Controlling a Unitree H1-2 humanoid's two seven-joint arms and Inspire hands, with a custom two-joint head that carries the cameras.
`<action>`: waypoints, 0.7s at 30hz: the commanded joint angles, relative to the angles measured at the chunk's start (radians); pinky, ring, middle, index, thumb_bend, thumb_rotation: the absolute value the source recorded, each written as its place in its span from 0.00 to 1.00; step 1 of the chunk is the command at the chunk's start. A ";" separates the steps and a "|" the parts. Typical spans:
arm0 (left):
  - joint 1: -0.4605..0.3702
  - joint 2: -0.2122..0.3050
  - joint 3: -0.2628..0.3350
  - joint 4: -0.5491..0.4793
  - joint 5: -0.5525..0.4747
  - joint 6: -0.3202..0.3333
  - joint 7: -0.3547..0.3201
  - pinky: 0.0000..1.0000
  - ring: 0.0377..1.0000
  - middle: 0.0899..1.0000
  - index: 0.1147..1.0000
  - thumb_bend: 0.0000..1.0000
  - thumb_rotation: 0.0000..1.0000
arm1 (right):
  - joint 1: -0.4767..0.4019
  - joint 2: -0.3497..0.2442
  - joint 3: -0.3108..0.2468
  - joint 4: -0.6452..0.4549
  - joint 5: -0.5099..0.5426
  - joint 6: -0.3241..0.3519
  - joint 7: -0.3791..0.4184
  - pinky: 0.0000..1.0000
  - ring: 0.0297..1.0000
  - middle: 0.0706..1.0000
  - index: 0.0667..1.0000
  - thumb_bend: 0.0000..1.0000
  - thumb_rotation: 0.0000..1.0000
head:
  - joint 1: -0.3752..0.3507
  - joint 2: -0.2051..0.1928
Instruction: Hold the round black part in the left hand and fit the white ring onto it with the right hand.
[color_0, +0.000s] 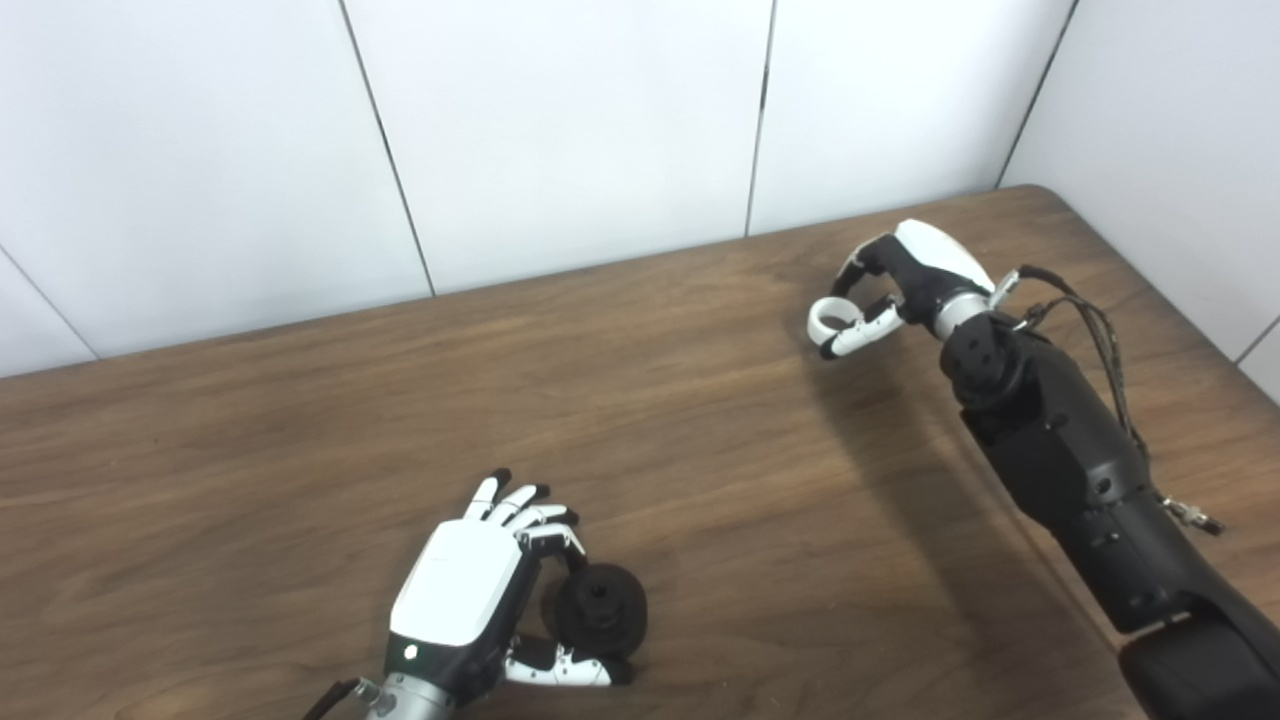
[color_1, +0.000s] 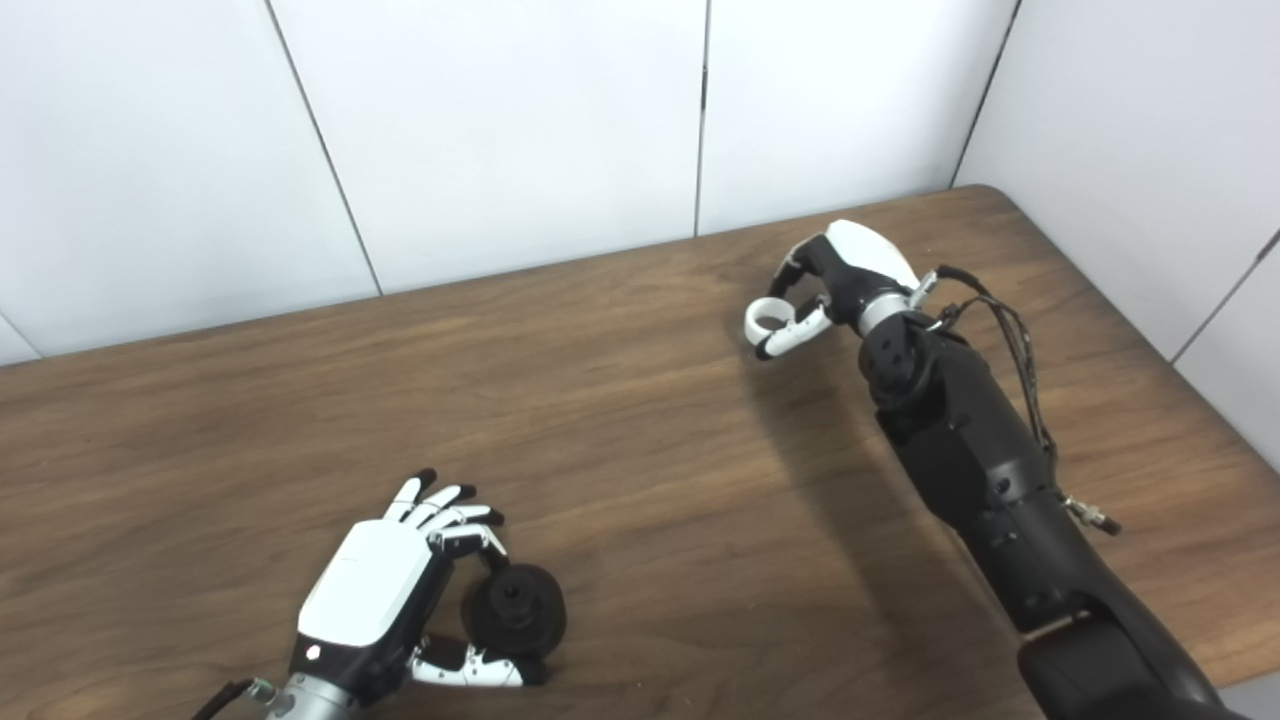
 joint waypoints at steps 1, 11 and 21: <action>-0.005 0.004 -0.001 -0.008 0.019 0.005 -0.016 1.00 0.89 0.76 0.42 0.52 0.05 | -0.021 -0.034 0.004 -0.064 0.003 -0.018 0.007 0.99 0.93 0.79 0.45 0.52 0.13 | 0.008 0.002; 0.000 -0.009 -0.006 -0.012 0.033 0.012 -0.017 1.00 0.89 0.76 0.42 0.52 0.05 | 0.021 0.040 0.010 -0.347 -0.107 0.003 0.215 0.93 0.97 0.83 0.45 0.52 0.13 | 0.031 0.011; 0.002 -0.024 -0.020 -0.014 0.051 0.025 -0.017 1.00 0.89 0.76 0.42 0.52 0.06 | 0.039 0.139 0.010 -0.590 -0.222 0.003 0.475 0.99 0.97 0.82 0.45 0.52 0.14 | 0.083 0.030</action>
